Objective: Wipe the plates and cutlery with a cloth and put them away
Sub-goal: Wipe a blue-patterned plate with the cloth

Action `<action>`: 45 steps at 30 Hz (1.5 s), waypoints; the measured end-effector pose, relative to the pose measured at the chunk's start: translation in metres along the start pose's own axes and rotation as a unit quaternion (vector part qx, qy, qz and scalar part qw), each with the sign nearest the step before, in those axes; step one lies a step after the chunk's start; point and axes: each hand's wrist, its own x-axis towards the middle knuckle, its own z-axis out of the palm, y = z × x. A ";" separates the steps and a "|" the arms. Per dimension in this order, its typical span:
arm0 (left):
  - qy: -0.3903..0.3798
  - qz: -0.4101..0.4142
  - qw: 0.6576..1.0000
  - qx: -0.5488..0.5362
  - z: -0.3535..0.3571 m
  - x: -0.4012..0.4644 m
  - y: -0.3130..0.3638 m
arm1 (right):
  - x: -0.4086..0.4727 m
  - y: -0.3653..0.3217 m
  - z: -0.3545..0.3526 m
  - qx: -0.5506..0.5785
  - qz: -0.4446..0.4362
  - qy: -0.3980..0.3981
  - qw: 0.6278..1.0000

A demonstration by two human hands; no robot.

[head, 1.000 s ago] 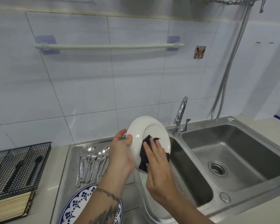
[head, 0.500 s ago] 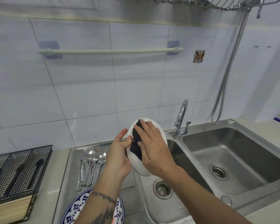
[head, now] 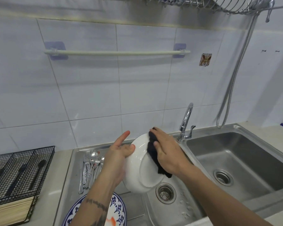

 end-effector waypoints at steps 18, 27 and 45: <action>-0.100 0.144 0.914 0.365 -0.013 0.005 0.006 | -0.022 -0.006 0.007 -0.070 -0.056 -0.054 0.995; 0.064 0.211 0.923 0.316 -0.013 0.001 -0.024 | -0.024 -0.021 0.038 -0.111 -0.064 0.077 0.989; 0.166 0.068 0.983 -0.027 -0.017 0.011 -0.018 | -0.015 -0.034 0.011 0.057 -0.008 0.014 0.998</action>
